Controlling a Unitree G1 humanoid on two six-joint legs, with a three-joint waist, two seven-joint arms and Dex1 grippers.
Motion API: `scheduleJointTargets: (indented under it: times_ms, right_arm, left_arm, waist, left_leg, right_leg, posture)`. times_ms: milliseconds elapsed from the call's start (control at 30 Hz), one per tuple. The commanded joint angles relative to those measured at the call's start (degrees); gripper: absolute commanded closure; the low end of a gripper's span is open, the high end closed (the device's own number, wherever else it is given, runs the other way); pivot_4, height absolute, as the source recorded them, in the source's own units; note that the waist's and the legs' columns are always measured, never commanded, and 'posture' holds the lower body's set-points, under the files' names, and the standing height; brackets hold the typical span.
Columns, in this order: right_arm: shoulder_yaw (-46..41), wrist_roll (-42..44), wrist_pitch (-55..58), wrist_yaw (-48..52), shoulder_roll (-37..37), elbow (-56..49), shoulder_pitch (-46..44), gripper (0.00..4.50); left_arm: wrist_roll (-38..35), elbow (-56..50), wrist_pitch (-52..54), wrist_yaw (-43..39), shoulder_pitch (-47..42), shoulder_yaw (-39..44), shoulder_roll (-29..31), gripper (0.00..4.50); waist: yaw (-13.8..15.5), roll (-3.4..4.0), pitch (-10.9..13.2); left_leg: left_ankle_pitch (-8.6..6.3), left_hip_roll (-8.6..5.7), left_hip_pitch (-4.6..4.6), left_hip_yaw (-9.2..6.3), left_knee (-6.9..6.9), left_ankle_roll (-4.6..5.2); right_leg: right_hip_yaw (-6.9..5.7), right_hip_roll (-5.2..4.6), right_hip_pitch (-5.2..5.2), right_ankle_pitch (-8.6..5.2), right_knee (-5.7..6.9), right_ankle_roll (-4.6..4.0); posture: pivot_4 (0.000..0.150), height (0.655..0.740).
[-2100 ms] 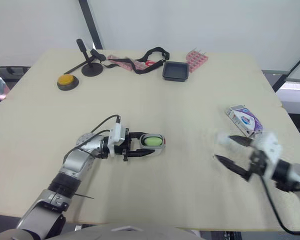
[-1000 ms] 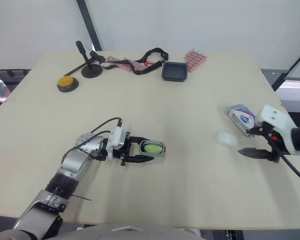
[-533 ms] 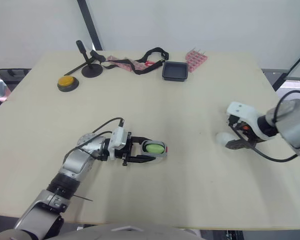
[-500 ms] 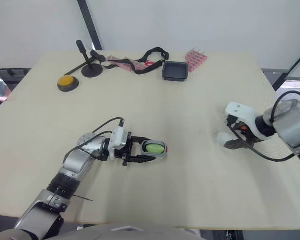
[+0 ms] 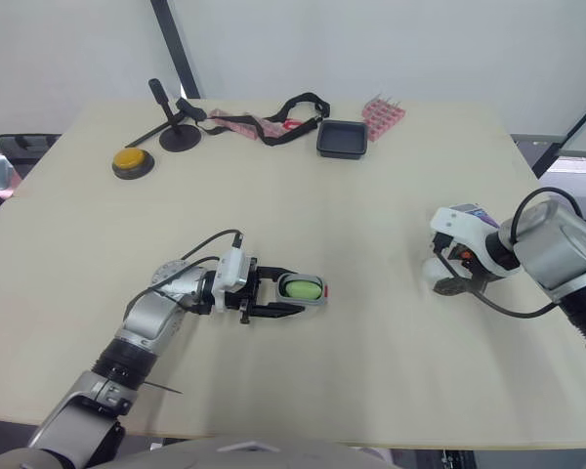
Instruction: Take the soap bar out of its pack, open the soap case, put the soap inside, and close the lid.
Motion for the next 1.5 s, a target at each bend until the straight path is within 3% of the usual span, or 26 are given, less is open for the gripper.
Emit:
scheduleJointTargets:
  times_ms: [33,100,367,400,700,900,1033,1200,1500]
  right_arm:
    - [-0.3,-1.8,-1.0,0.4,0.1,0.7,-1.3,0.04]
    - [-0.2,-2.3,-1.2,0.5,0.4,1.0,-0.9,0.04]
    - [-0.1,-3.4,-1.7,0.8,1.4,0.7,-0.2,2.47]
    - [-0.1,-3.5,-1.9,0.8,1.5,0.8,-0.2,2.55]
    - [-3.1,0.2,-2.8,4.5,1.6,-4.5,-1.5,2.55]
    - [-1.4,3.6,1.9,12.6,1.0,-13.8,-11.6,2.55]
    - [4.6,4.5,7.6,15.0,5.7,-21.1,-21.3,2.55]
    - [10.8,4.2,12.7,13.2,12.6,-22.6,-28.1,2.55]
    - [17.1,4.0,15.2,10.2,16.8,-22.4,-32.1,2.55]
  left_arm:
    - [0.2,-0.5,-0.6,0.5,0.0,0.1,0.2,2.57]
    - [0.3,-0.8,-0.5,0.7,0.3,0.1,0.4,2.57]
    - [0.5,-1.1,-0.2,0.9,0.5,0.2,1.0,2.57]
    - [0.5,-1.0,-0.2,0.9,0.4,0.2,1.0,2.57]
    - [1.0,1.5,-0.8,2.2,-0.7,0.9,0.7,2.57]
    - [0.9,4.3,-1.1,3.4,-3.1,1.1,-0.7,2.57]
    - [1.2,6.3,-1.4,4.7,-5.0,0.7,-3.0,2.57]
    - [1.2,7.0,-1.7,4.3,-5.1,0.6,-4.2,2.57]
    - [1.7,8.1,-2.8,4.0,-4.8,0.6,-4.1,2.57]
  waist:
    - [0.0,0.00,0.0]
    - [0.0,0.00,0.0]
    - [-0.1,0.00,0.0]
    - [-0.1,0.00,0.0]
    - [-0.1,0.01,0.0]
    - [-0.3,0.03,0.0]
    - [-0.3,0.00,0.0]
    - [0.1,-0.04,0.0]
    - [0.4,-0.11,0.0]
  left_leg:
    - [0.00,0.00,0.00,0.00,0.00,0.00]
    - [0.00,0.00,0.00,0.00,0.00,0.00]
    - [0.00,0.00,0.01,0.00,0.00,0.00]
    - [0.00,0.00,0.01,0.00,0.00,0.00]
    - [0.00,0.01,0.01,0.00,0.01,0.00]
    - [0.00,0.03,0.02,0.04,0.07,0.00]
    - [0.00,0.05,0.05,0.06,0.13,0.00]
    - [0.01,0.05,0.07,0.01,0.23,-0.01]
    - [0.13,0.04,0.05,-0.01,0.25,-0.31]
  right_leg:
    - [0.00,0.00,0.00,0.00,0.00,0.00]
    - [0.00,0.00,0.00,0.00,0.01,0.00]
    - [-0.01,0.00,0.00,0.00,0.02,0.00]
    - [-0.01,0.00,0.00,0.00,0.02,0.00]
    - [0.00,0.01,0.00,0.00,0.04,0.00]
    - [0.01,0.03,-0.08,0.00,0.18,0.00]
    - [0.04,0.05,-0.11,0.00,0.34,0.00]
    - [0.03,0.05,-0.25,0.02,0.42,0.01]
    - [0.07,0.06,-0.29,0.07,0.49,0.11]
  posture:
    - [0.150,0.7400]
    - [0.150,0.7400]
    - [0.150,0.7400]
    - [0.150,0.7400]
    - [0.150,0.7400]
    - [0.150,0.7400]
    - [0.150,0.7400]
    - [0.150,0.7400]
    - [0.150,0.7400]
